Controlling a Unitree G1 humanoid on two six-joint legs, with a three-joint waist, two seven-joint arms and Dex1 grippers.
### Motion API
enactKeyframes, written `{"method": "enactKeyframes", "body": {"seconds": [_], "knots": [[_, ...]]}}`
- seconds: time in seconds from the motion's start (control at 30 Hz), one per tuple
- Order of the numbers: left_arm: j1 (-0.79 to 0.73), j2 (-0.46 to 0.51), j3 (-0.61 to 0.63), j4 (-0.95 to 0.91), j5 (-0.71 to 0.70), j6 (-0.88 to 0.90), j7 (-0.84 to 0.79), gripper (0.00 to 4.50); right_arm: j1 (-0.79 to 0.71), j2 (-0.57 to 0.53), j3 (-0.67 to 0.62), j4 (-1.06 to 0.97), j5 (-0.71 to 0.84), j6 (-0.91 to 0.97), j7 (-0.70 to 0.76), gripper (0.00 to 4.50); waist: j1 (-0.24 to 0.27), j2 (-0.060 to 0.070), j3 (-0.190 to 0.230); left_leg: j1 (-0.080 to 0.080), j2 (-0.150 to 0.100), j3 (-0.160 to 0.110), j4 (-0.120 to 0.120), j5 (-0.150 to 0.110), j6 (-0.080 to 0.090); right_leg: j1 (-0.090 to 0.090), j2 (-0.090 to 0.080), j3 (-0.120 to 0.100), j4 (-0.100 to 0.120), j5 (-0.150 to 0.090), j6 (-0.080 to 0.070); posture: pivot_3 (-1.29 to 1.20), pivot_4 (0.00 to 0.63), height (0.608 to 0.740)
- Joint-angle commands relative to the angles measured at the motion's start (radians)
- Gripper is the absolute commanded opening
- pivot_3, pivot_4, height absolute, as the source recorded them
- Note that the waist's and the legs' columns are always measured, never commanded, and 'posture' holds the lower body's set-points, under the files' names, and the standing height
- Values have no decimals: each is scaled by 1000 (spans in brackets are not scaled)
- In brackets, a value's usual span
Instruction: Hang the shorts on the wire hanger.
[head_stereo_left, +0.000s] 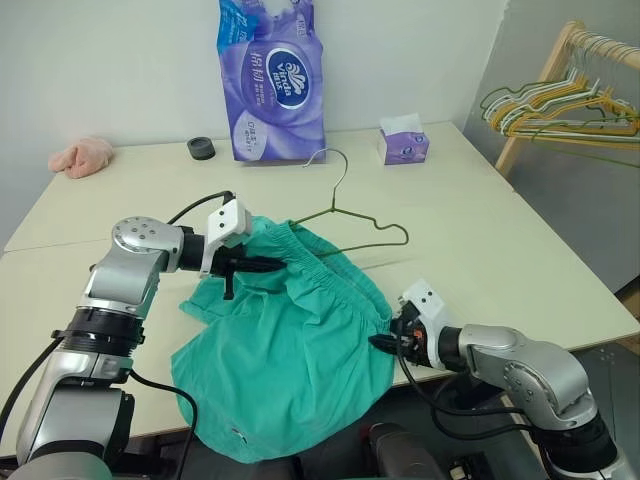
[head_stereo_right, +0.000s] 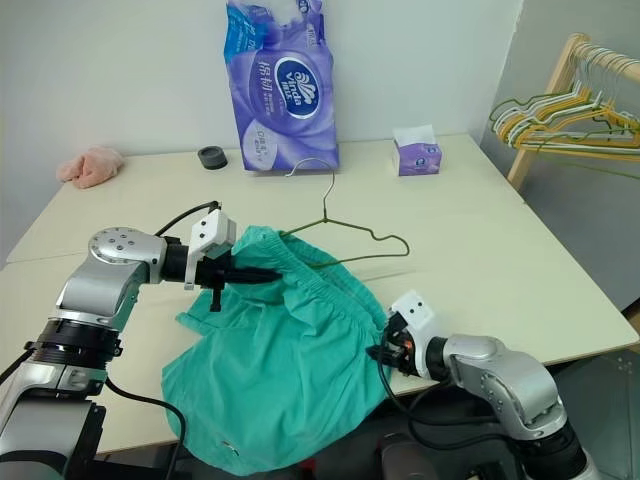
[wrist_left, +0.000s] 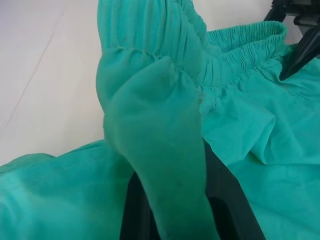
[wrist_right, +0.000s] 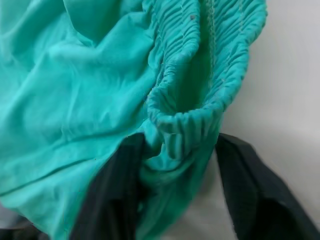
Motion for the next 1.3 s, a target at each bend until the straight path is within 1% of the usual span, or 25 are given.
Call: {"method": "enactKeyframes", "body": {"seconds": [0.03,0.1,0.13,0.33,0.43,0.57,0.73,0.83,0.97,1.2,1.3], "knots": [[-5,7,60,-44,-32,11,35,15,-9,24,-22,12,-25,-87,-14,798,0,0,0,0,0,0,0,0,0,0,0,0,0,0,0,-179,49,740],[0,6,77,-53,-44,25,51,15,-22,44,-48,36,-29,-110,-27,187,0,0,0,0,0,0,0,0,0,0,0,0,0,0,0,-180,48,740],[3,7,87,-60,-52,34,58,12,-31,48,-63,52,-31,-124,-29,0,0,0,0,0,0,-1,0,0,0,0,0,0,0,0,0,-180,46,740],[12,11,145,-114,-112,107,102,12,-125,46,-147,177,-60,-227,-36,0,0,0,0,-1,-1,-1,0,0,0,0,-1,-1,0,1,-1,-174,42,740],[32,31,190,-223,-214,236,87,12,-181,-54,-125,273,-147,-362,36,0,0,0,0,-1,-1,-3,0,0,0,0,-2,-3,0,1,-2,-172,42,740],[43,90,214,-306,-305,347,43,12,-223,-146,-115,380,-190,-461,128,0,-1,0,0,-2,-3,-5,0,0,0,1,-3,-5,0,2,-3,-169,43,740],[46,154,204,-350,-343,378,-4,12,-255,-192,-122,462,-202,-500,193,0,-1,0,0,-2,-3,-9,0,0,0,2,-3,-7,0,2,-3,-161,44,740],[70,193,180,-372,-320,341,-47,12,-256,-202,-129,479,-203,-495,210,0,-2,1,0,-2,-3,-11,0,0,0,2,-3,-8,0,2,-4,-163,45,740],[112,226,127,-358,-220,218,-67,12,-252,-202,-135,476,-201,-489,212,0,-1,1,0,-2,-4,-11,0,0,0,2,-3,-8,0,2,-4,-163,45,740],[93,206,90,-235,-117,77,-32,11,-226,-213,-137,417,-194,-470,222,0,1,1,0,-3,-5,-15,0,1,-2,3,-4,-12,0,2,-4,-177,49,740],[87,193,86,-206,-101,46,-22,11,-214,-215,-138,389,-189,-461,229,0,-1,1,0,-4,-5,-16,0,2,-3,3,-4,-12,0,2,-4,-181,50,740]]}}
